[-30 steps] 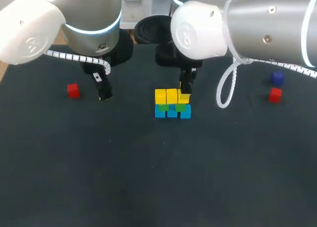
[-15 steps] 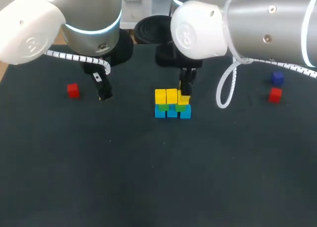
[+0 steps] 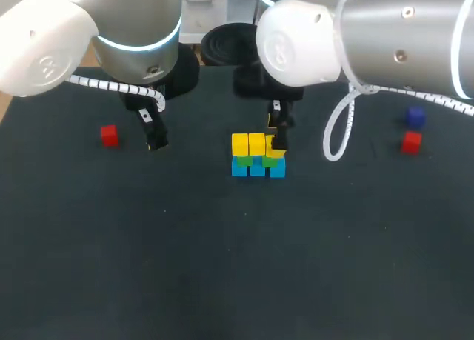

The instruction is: Place the blue cubes, place green cubes on the blue cubes, place the yellow cubes on the green cubes, then place the red cubes on the yellow cubes, and place purple cube on the red cubes.

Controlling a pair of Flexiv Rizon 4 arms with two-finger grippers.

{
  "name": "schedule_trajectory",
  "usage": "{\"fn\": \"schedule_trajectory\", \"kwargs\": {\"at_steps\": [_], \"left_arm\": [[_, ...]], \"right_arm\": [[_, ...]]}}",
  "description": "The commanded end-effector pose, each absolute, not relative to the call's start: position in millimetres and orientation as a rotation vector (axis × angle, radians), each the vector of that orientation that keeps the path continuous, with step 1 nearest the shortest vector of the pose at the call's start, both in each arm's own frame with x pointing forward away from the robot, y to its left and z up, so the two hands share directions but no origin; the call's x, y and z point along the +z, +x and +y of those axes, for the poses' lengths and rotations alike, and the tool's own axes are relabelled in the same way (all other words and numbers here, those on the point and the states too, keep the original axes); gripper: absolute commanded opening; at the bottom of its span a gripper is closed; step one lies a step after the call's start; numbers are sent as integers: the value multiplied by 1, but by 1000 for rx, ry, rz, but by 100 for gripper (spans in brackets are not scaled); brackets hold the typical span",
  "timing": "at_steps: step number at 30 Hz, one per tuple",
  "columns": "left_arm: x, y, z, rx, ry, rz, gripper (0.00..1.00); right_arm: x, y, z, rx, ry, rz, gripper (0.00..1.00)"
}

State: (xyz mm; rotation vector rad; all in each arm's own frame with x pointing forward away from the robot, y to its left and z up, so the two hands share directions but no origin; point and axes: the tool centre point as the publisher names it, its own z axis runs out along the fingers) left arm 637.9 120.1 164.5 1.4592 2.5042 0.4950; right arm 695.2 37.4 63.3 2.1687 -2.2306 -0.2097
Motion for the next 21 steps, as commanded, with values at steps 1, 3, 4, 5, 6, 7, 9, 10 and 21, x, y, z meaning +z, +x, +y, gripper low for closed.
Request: {"fn": "schedule_trajectory", "kwargs": {"at_steps": [1, 3, 4, 5, 6, 7, 9, 10, 21], "left_arm": [[165, 638, 120, 494, 1462, 2504, 100], [165, 638, 120, 494, 1462, 2504, 100], [165, 638, 120, 494, 1462, 2504, 100], [165, 638, 120, 494, 1462, 2504, 100], [165, 638, 120, 494, 1462, 2504, 100], [165, 638, 120, 494, 1462, 2504, 100], [165, 638, 120, 494, 1462, 2504, 100], [165, 638, 120, 494, 1462, 2504, 100], [165, 638, 120, 494, 1462, 2504, 100]], "right_arm": [[81, 692, 30, -226, 2173, -2274, 100], [93, 690, 27, -242, 2169, -2305, 100], [100, 689, 25, -245, 2167, -2320, 100], [106, 687, 23, -244, 2164, -2333, 100], [112, 685, 21, -242, 2154, -2345, 100], [117, 684, 19, -240, 2145, -2361, 100], [127, 682, 14, -232, 2113, -2393, 100], [131, 682, 11, -221, 2089, -2411, 100], [180, 676, -38, 14, 1989, -2686, 100]]}}
